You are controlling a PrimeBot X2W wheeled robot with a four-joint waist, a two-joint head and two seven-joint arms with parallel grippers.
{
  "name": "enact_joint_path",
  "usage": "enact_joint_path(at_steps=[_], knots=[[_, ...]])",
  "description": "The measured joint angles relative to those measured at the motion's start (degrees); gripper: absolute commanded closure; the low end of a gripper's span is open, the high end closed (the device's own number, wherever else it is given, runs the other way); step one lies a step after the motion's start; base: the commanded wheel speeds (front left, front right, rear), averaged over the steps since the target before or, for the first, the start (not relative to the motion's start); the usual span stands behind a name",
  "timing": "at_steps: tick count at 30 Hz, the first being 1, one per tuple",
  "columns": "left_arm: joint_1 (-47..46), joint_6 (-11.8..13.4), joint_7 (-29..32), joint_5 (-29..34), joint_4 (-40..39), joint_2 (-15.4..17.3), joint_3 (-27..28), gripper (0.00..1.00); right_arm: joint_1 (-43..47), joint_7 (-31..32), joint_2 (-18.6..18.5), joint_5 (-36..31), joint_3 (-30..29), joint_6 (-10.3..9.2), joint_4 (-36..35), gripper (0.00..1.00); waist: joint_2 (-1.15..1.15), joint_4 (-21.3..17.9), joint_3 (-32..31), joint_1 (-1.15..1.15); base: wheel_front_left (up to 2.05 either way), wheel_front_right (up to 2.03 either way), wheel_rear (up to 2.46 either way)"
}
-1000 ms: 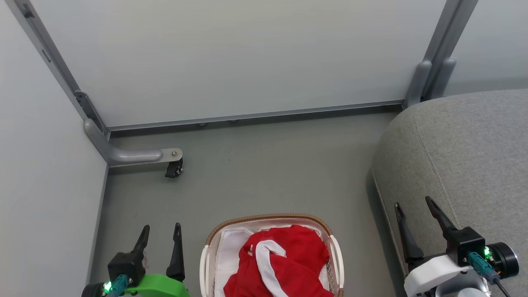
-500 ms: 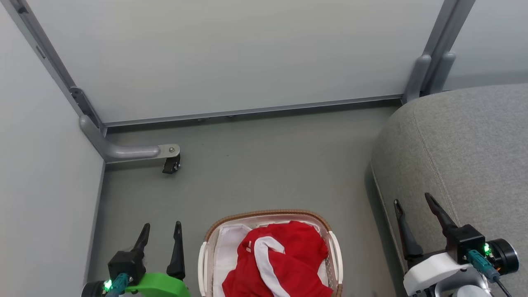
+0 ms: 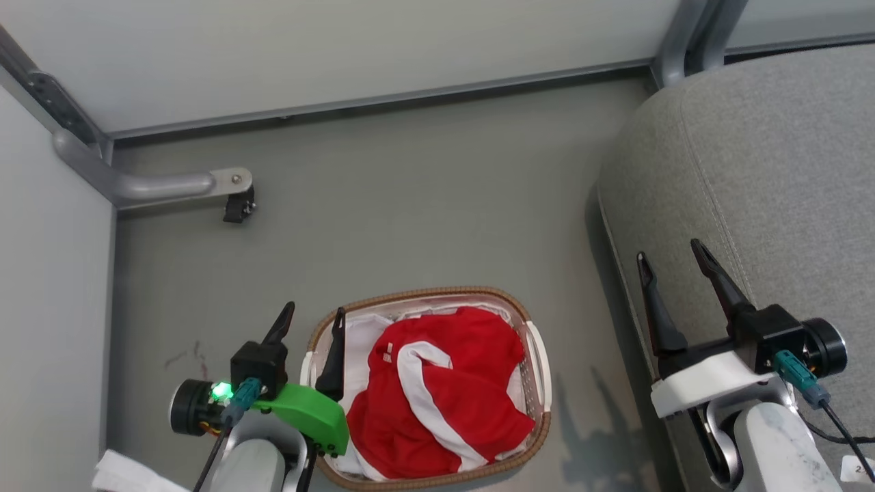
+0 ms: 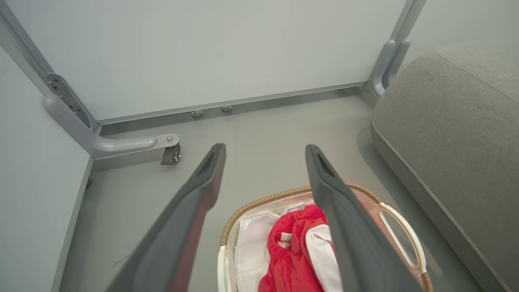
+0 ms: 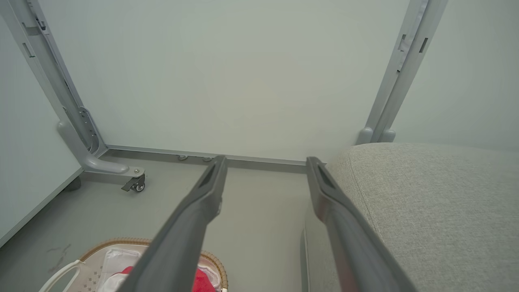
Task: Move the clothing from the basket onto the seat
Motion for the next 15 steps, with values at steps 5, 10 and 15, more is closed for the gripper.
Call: enact_joint_path(at_steps=[5, 10, 15], knots=[[-6.16, -0.60, 0.00, 0.80, 6.31, 0.00, -3.85, 0.00, -3.80, 0.00, 0.00, 1.18, 1.30, 0.01, -0.55, 0.00, 0.00, -1.62, 5.47, 0.00, 0.00, 0.00, 0.00], [-11.43, -1.24, 0.00, 0.77, 12.81, -0.05, -7.28, 0.00, -6.43, 0.00, -0.03, 2.33, 2.43, 0.01, -0.91, 0.00, 0.00, -3.45, 10.98, 0.00, 0.00, 0.00, 0.00], [-16.10, -1.49, 0.00, 0.03, 18.51, -0.03, -9.20, 0.00, -8.37, 0.00, -0.05, 3.50, 2.36, 0.01, -1.21, 0.00, 0.00, -5.44, 16.32, 0.01, 0.00, 0.00, 0.00]])
